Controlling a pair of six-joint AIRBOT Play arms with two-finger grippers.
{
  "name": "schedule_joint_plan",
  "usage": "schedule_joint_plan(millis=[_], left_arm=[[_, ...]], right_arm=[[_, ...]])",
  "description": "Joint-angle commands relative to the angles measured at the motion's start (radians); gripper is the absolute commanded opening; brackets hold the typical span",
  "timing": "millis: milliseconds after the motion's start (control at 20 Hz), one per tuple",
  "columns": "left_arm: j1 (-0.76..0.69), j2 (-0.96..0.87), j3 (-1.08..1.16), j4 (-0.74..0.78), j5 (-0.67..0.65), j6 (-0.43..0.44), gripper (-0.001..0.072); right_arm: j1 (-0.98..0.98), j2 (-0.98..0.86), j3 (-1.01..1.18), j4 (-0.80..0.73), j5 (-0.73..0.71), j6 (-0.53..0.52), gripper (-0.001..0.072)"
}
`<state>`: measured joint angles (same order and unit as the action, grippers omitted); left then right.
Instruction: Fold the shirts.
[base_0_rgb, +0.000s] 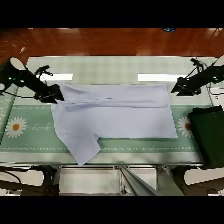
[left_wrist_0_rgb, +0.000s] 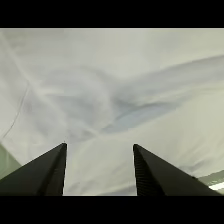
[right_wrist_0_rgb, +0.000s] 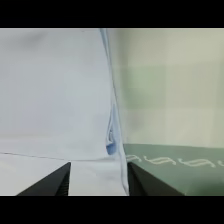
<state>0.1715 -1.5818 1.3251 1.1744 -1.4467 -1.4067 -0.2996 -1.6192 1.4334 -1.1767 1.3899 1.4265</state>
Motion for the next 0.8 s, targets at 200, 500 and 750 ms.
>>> schedule_joint_plan(millis=[200,500,750], left_arm=[[0.392,0.411,-0.526,-0.028,0.046,0.080,0.0508],[0.553,0.578,-0.886,-0.184,0.107,0.126,0.0509],[0.380,0.570,-0.939,-0.168,0.141,0.034,0.0509]], right_arm=[[-0.192,0.430,-0.453,0.125,-0.150,-0.045,0.0417],[-0.151,0.640,-0.803,0.419,-0.217,-0.198,0.0417],[-0.152,0.662,-0.809,0.419,-0.204,-0.193,0.0417]])
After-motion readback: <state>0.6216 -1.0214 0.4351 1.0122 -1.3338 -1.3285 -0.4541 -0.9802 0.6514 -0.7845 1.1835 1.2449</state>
